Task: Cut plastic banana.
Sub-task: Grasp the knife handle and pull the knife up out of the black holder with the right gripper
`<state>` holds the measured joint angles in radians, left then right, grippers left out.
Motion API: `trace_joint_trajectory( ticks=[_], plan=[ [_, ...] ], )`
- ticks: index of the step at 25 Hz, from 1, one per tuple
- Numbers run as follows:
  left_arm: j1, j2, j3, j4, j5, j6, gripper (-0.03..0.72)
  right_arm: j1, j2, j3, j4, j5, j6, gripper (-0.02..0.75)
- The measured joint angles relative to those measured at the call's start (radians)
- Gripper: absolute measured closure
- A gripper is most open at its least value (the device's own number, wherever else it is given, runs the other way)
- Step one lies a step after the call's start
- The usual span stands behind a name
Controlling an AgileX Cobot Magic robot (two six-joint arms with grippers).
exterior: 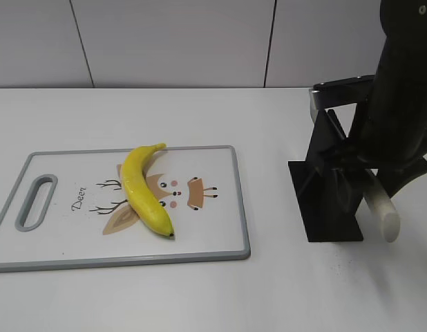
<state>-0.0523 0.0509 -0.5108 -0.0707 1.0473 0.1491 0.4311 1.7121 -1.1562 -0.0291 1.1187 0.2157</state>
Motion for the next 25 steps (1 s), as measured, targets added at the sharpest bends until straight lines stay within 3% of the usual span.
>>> trace_joint_trajectory(
  ticks=[4,13,16,18,25],
  plan=[
    [0.000,0.000,0.000,0.000,0.000,0.000,0.117,0.000,0.001,0.000,0.000,-0.020,0.016,0.319],
    [0.000,0.000,0.000,0.000,0.000,0.000,0.117,0.000,0.027,0.000,0.001,-0.024,0.022,0.328],
    [0.000,0.000,0.000,0.000,0.000,0.000,0.117,0.000,0.028,0.000,0.001,-0.022,0.022,0.402],
    [0.000,0.000,0.000,0.000,0.000,0.000,0.117,0.000,0.028,0.000,-0.005,-0.016,0.028,0.522],
    [0.000,0.000,0.000,0.000,0.000,0.000,0.117,-0.001,0.028,0.000,-0.003,-0.014,0.046,0.533]
  ],
)
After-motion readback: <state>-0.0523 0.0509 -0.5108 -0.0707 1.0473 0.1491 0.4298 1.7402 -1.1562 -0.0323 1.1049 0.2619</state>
